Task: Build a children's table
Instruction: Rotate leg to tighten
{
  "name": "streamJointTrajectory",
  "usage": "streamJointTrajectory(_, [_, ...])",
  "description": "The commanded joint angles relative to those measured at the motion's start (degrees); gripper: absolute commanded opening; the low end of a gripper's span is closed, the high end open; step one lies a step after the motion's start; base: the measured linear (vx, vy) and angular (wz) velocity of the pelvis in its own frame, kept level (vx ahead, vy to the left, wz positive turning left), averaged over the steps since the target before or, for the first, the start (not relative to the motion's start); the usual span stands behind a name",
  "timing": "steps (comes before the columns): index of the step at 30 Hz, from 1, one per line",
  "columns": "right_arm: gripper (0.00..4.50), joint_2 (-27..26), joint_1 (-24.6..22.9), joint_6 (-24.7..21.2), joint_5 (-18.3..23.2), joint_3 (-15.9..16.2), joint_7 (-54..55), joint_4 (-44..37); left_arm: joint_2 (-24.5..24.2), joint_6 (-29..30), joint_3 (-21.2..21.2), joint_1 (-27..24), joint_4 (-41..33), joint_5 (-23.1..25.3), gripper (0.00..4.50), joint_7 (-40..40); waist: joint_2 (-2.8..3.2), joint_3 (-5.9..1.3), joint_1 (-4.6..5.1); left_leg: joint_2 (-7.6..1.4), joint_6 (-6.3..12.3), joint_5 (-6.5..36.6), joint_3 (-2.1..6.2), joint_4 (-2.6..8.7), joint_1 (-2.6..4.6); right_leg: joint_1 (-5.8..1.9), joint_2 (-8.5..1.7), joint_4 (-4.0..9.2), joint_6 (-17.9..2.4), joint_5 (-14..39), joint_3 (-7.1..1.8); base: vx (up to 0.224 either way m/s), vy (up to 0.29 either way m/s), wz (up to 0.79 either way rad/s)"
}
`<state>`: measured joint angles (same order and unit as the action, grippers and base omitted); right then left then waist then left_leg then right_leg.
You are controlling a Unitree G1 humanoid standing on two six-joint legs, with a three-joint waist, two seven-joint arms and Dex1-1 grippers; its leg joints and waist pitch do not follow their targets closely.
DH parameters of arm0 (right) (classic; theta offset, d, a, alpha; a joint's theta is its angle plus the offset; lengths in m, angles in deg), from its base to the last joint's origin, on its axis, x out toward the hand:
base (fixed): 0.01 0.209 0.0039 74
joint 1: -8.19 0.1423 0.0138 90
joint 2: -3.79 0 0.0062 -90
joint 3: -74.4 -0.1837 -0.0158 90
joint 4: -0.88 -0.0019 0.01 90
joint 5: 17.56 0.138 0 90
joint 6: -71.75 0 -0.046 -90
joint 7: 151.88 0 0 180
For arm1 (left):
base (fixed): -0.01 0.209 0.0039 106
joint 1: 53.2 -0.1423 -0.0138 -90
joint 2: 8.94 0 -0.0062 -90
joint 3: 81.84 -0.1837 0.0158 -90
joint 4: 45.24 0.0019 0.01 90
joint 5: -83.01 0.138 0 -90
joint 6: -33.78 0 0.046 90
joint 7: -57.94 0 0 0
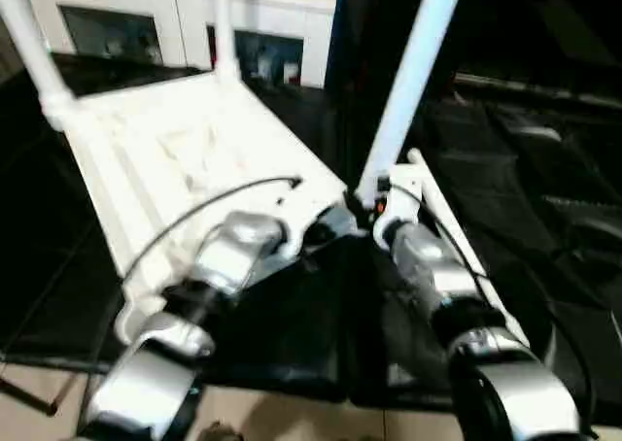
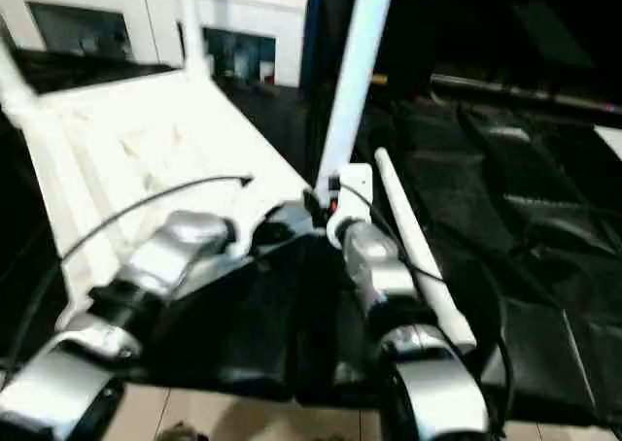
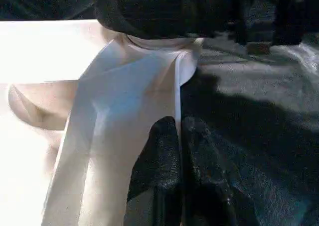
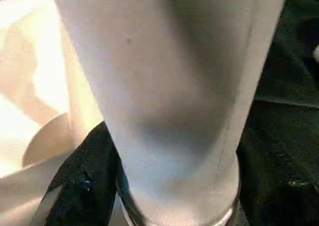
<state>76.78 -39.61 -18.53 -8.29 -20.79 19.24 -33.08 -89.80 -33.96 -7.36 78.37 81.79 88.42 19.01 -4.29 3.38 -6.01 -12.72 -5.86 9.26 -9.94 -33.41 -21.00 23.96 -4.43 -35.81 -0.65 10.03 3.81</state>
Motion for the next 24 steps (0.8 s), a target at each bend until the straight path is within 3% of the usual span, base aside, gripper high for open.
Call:
streamJointTrajectory(1, [2.72, -0.59, -1.62, -1.44, 0.09, -0.09, 1.21, 3.88, 1.22, -1.86, 3.12, 1.48, -0.90, -1.29, 0.00, 3.57, -0.22, -4.27, 0.17, -0.01, 0.47, 10.20, -0.51, 3.53, 0.22, -3.19, -3.11, 3.99, -8.71, 10.48, -2.32, 0.000, 0.000, 0.00])
streamJointTrajectory(6, [2.72, -0.40, -1.21, 3.62, -2.39, 2.66, -4.57, 3.32, 0.31, -2.38, 2.42, 0.68, -1.43, -1.41, 0.00, 2.16, -0.33, -4.16, 0.17, -0.08, 0.66, 11.38, -0.50, 3.57, 0.23, -3.18, -3.19, 4.28, -8.09, 12.74, -2.29, 0.000, 0.000, 0.00])
streamJointTrajectory(8, [3.28, 0.16, -1.28, 6.33, -2.98, 3.37, -7.84, 2.37, -0.43, -2.77, 2.33, 0.10, -2.07, -1.56, 0.00, 1.06, -0.26, -4.21, 0.11, -0.09, 1.09, 10.81, -0.54, 3.49, 0.10, -3.28, -3.23, 4.18, -8.57, 11.53, -2.31, 0.000, 0.000, 0.00])
streamJointTrajectory(10, [3.44, 0.68, -1.41, 6.62, -2.90, 3.63, -9.59, 1.84, -0.93, -2.64, 2.31, -0.18, -2.45, -1.69, 0.00, 0.38, -0.35, -4.18, 0.14, -0.06, 1.63, 10.18, -0.58, 3.48, 0.02, -3.38, -3.10, 4.07, -9.04, 10.17, -2.29, 0.000, 0.000, 0.00])
streamJointTrajectory(14, [3.60, 4.06, -2.43, 6.56, -2.93, 5.48, -17.59, -0.91, -2.82, -3.31, 2.56, -1.42, -3.88, -3.38, 0.00, -3.98, -0.44, -4.04, 0.63, 0.01, 1.95, 11.14, -0.47, 3.51, -0.19, -3.61, -3.18, 4.38, -8.97, 12.86, -2.16, 0.000, 0.000, 0.00])
streamJointTrajectory(16, [3.60, 7.97, -4.12, 4.59, -0.99, 6.15, -27.85, -5.14, -5.77, -4.55, 2.40, -2.50, -4.93, -4.67, 0.00, -9.54, -0.28, -3.97, 0.56, -0.14, 2.60, 11.61, -0.48, 3.46, 0.03, -3.48, -3.12, 4.56, -9.20, 13.49, -2.25, 0.000, 0.000, 0.00])
streamJointTrajectory(20, [3.60, 10.99, -5.50, 4.21, -0.78, 7.33, -34.72, -7.60, -8.17, -5.51, 1.70, -3.60, -6.55, -5.75, 0.00, -14.93, -0.04, -3.97, 0.56, -0.40, 2.54, 11.75, -0.41, 3.53, 0.26, -3.24, -3.23, 4.46, -10.29, 13.45, -2.29, 0.000, 0.000, 0.00])
streamJointTrajectory(24, [3.60, 13.68, -6.68, 3.54, 0.16, 8.39, -42.27, -10.12, -12.53, -6.57, -0.32, -6.82, -12.36, -9.22, 0.00, -26.40, 0.10, -4.00, 0.42, -0.59, 2.39, 12.02, -0.41, 3.62, 0.44, -3.17, -3.28, 4.27, -11.44, 12.34, -2.36, 0.000, 0.000, 0.00])
